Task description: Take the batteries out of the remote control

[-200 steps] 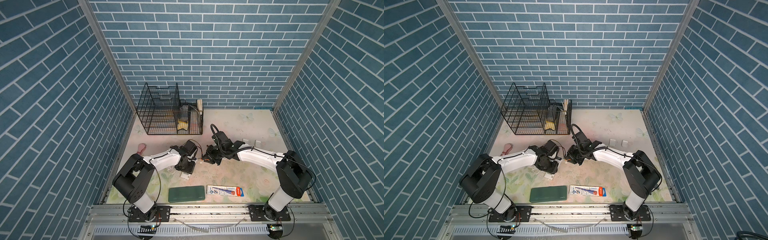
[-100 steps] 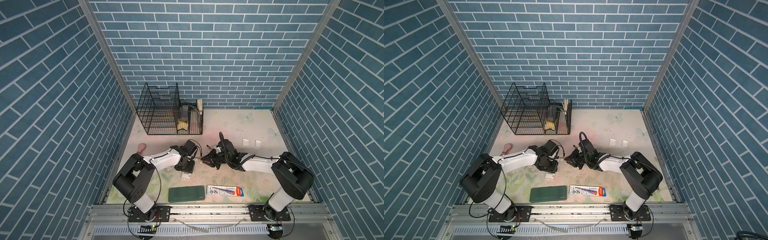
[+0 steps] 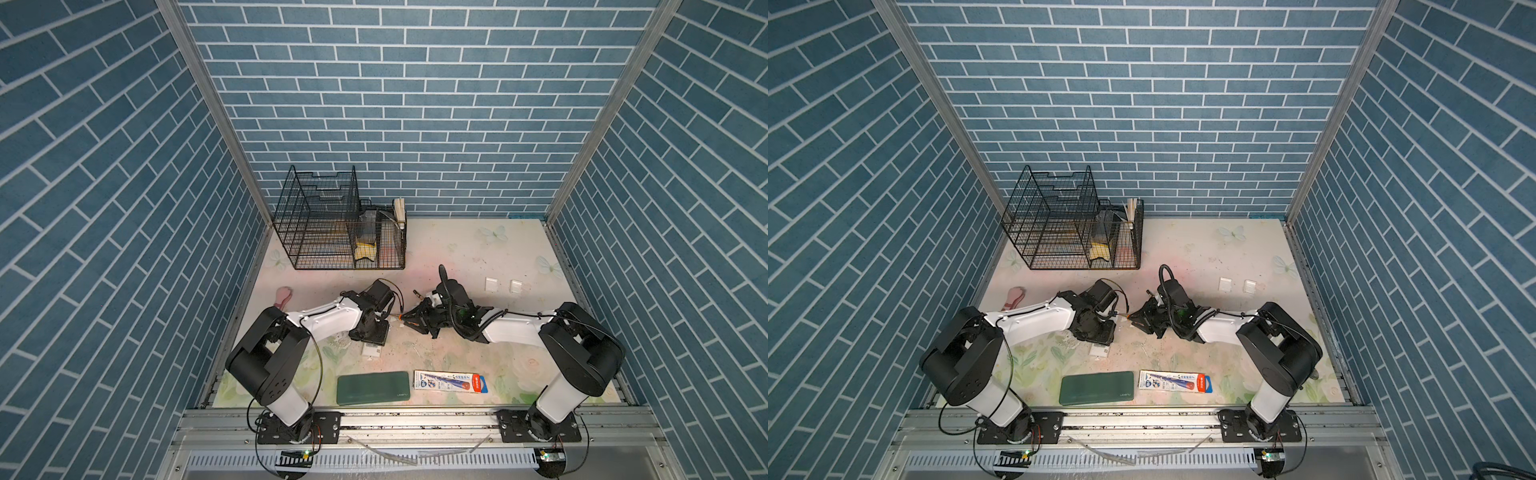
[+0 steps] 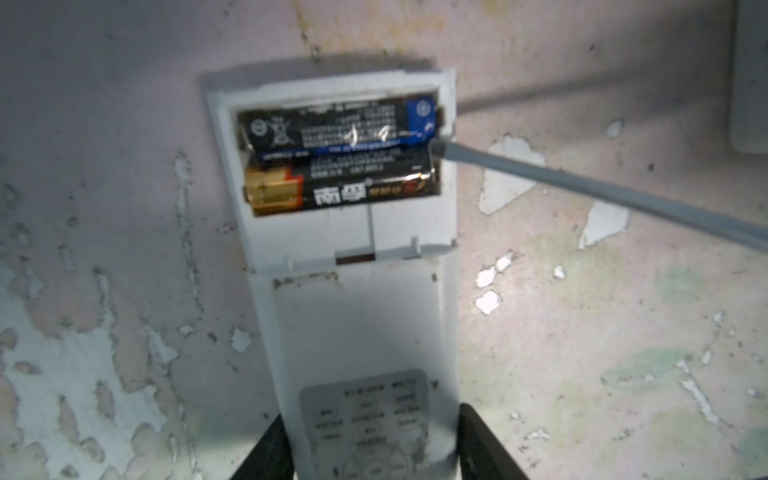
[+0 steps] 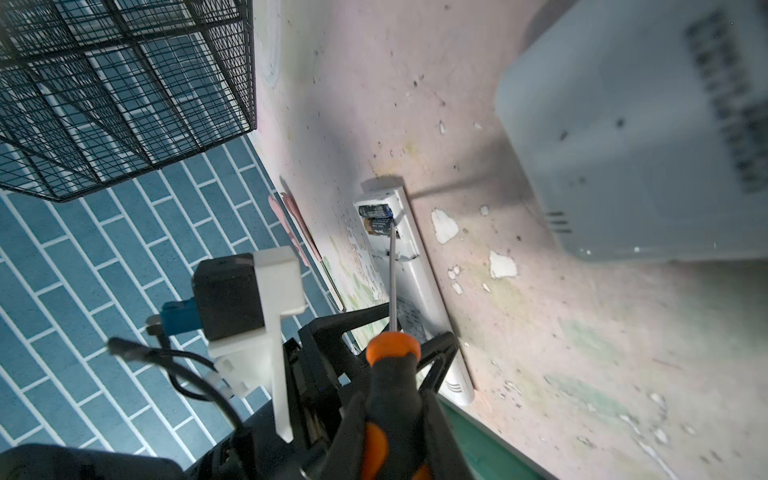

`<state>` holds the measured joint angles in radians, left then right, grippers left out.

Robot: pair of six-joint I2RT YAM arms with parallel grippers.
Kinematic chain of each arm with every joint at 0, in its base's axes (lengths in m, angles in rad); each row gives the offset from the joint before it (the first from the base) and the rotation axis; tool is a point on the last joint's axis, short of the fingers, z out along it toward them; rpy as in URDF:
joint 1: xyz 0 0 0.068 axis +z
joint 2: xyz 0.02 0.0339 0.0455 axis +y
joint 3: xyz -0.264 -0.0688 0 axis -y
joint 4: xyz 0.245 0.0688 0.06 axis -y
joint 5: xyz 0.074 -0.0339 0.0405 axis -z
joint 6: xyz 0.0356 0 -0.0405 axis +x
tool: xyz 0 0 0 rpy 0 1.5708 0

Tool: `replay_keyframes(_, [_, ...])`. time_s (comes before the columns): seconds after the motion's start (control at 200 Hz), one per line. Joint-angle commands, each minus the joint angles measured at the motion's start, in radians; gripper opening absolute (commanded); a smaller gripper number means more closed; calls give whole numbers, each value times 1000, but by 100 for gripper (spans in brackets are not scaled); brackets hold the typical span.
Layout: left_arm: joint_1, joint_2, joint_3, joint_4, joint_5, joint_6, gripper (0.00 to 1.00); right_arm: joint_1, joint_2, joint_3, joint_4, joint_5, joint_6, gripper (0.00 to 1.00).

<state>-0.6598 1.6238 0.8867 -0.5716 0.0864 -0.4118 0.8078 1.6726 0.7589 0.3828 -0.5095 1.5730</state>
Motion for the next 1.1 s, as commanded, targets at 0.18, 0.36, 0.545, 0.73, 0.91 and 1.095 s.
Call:
replay_keyframes(0.18, [-46,87,-32,29,35,149,49,24,22,120,22,16,-60,0])
replay_keyframes(0.36, [-52,88,-31,30,36,152,48,24,9,163,-31,6,-91,0])
replay_keyframes(0.545, [-54,84,-32,30,36,153,48,24,5,191,-41,0,-103,0])
replay_keyframes(0.73, [-55,84,-32,30,36,153,48,23,-19,211,-74,6,-131,0])
replay_keyframes(0.91, [-55,84,-32,30,35,152,48,23,-26,205,-63,17,-133,0])
replay_keyframes(1.095, [-55,84,-32,30,36,152,48,24,-43,201,-58,32,-137,0])
